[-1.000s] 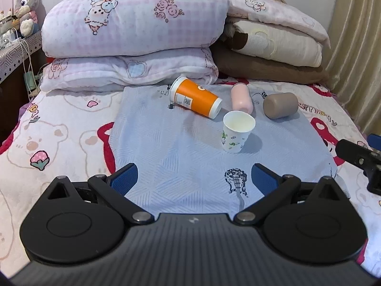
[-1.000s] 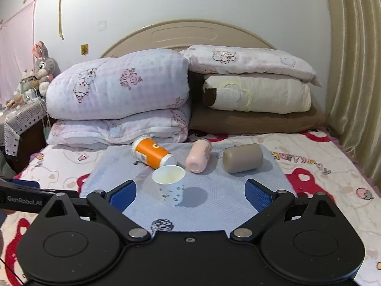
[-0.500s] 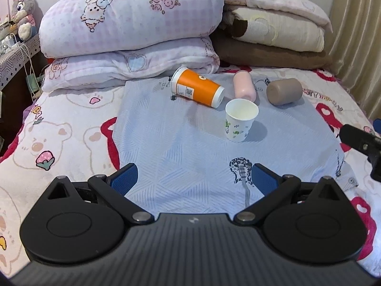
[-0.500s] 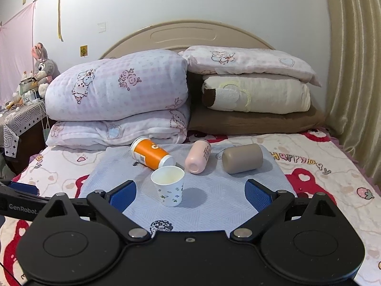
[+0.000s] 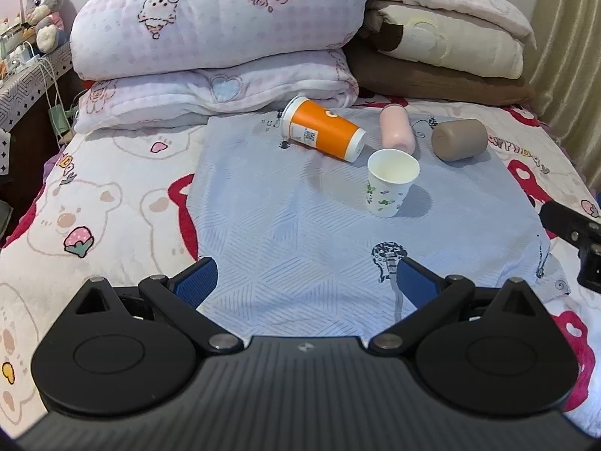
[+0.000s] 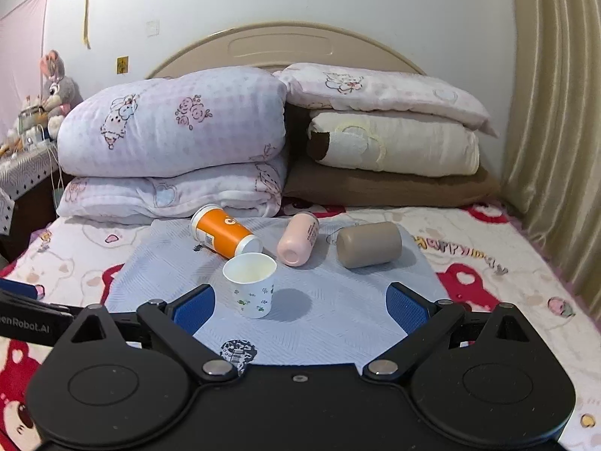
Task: Flip cup upright
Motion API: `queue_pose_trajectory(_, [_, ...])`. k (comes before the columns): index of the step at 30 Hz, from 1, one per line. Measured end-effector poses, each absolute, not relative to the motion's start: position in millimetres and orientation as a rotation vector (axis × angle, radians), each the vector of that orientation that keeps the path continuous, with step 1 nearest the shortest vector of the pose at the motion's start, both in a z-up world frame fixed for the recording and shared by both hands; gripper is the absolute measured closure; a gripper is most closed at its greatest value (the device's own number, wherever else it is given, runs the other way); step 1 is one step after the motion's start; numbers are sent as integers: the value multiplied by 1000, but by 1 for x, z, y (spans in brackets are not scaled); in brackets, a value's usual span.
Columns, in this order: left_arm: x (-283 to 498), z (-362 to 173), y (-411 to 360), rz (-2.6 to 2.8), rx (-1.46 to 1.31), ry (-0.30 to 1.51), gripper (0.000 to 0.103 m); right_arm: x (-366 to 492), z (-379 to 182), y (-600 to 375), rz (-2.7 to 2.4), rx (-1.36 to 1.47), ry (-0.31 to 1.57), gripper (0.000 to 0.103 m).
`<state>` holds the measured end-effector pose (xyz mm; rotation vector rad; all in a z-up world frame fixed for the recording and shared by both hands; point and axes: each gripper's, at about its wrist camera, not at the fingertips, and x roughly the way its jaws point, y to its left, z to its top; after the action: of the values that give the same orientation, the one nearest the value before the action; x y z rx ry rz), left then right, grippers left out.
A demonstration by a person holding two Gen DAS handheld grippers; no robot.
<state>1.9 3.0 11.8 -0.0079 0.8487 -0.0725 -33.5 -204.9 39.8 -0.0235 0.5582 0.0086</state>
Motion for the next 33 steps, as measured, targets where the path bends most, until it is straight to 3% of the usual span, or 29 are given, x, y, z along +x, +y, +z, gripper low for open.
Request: queue_pose_trajectory(33, [1, 12, 2, -44, 39, 841, 0, -31, 38, -213, -28, 0, 582, 3])
